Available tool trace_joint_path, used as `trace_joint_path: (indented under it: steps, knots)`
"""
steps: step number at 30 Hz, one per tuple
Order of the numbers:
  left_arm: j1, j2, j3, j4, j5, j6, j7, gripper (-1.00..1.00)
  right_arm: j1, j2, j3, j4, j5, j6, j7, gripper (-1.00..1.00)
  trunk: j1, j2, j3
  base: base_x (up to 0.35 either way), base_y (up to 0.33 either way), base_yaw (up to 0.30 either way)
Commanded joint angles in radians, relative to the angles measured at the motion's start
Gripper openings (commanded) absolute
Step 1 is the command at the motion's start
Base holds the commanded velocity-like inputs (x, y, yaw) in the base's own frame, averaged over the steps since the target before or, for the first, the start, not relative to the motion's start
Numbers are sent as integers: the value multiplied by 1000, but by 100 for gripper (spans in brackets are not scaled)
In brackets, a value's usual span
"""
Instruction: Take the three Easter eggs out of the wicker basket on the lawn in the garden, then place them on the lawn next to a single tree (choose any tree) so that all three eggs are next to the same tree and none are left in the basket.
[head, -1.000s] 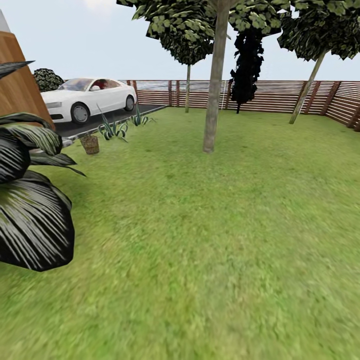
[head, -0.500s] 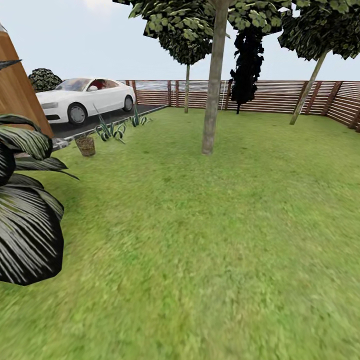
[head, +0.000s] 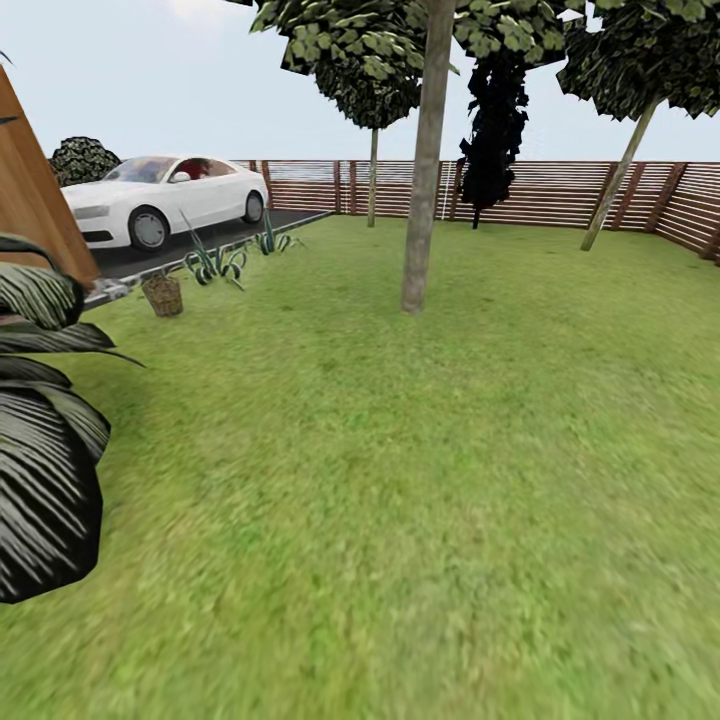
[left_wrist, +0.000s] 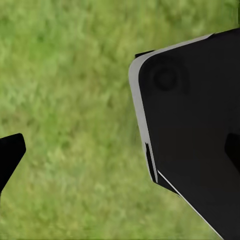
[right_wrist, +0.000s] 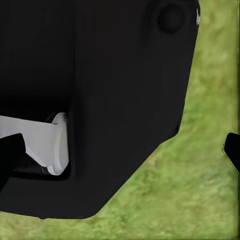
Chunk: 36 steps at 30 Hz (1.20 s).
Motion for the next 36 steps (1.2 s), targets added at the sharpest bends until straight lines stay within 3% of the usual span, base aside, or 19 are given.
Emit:
trace_joint_path:
  steps: [1,23,36]
  knots:
    - [0,0,-4,1,-1,-3,1,100,0,0,7,-1,0,-1,-1,100,1,-1,-1,300,-129,0]
    - [0,0,-4,1,-1,-3,1,100,0,1,8,-1,0,-1,-1,100,1,-1,-1,300,-129,4]
    - [0,0,-4,1,-1,-4,1,100,0,1,8,-1,0,-1,-1,100,1,-1,-1,299,-130,142]
